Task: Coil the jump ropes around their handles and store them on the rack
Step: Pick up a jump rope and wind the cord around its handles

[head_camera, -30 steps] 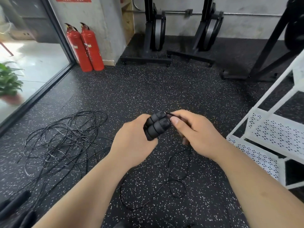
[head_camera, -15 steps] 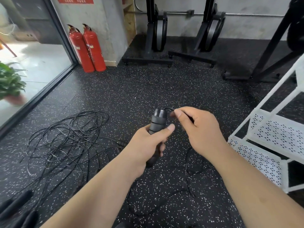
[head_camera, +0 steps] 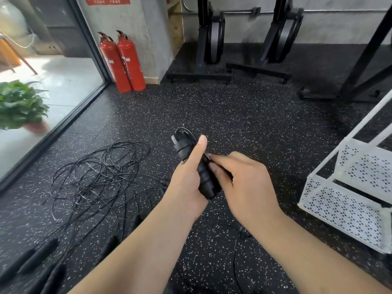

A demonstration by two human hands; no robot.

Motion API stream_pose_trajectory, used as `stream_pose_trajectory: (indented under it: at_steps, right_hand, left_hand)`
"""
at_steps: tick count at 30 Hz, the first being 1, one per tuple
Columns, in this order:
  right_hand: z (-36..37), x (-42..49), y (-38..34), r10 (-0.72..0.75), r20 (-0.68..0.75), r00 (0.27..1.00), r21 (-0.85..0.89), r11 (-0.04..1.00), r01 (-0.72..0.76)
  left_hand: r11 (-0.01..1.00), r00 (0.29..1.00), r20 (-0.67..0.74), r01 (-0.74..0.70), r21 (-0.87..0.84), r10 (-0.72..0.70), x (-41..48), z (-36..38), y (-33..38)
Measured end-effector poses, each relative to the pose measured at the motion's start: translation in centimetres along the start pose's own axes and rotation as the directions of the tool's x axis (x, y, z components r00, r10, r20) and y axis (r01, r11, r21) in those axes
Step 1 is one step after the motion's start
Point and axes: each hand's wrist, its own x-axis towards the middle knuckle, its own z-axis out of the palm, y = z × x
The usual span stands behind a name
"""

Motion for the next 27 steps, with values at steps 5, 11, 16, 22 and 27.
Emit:
stream_pose_trajectory:
  at_steps: [5, 11, 16, 22, 27]
  right_hand:
    - [0.6, -0.4, -0.1, 0.005, 0.046, 0.999, 0.046, 0.999, -0.008]
    - [0.4, -0.3, -0.3, 0.073, -0.006, 0.997, 0.145, 0.987, -0.072]
    - [0.1, -0.3, -0.6, 0.052, 0.009, 0.999, 0.067, 0.996, -0.053]
    - [0.4, -1.2, -1.5, 0.009, 0.198, 0.98, -0.198, 0.98, 0.031]
    - [1.0, -1.3, -1.0, -0.02, 0.181, 0.983, -0.202, 0.978, 0.058]
  left_hand:
    - [0.997, 0.994, -0.106, -0.001, -0.076, -0.007, 1.4, -1.2, 0.2]
    - [0.983, 0.994, -0.106, -0.059, -0.174, 0.041, 1.6, -1.0, 0.4]
    - [0.979, 0.993, -0.029, -0.115, -0.171, 0.112, 1.2, -0.7, 0.9]
    - [0.982, 0.999, -0.009, -0.042, -0.185, 0.041, -0.4, -0.1, 0.5]
    - [0.984, 0.998, -0.038, 0.042, -0.175, -0.049, -1.2, 0.3, 0.5]
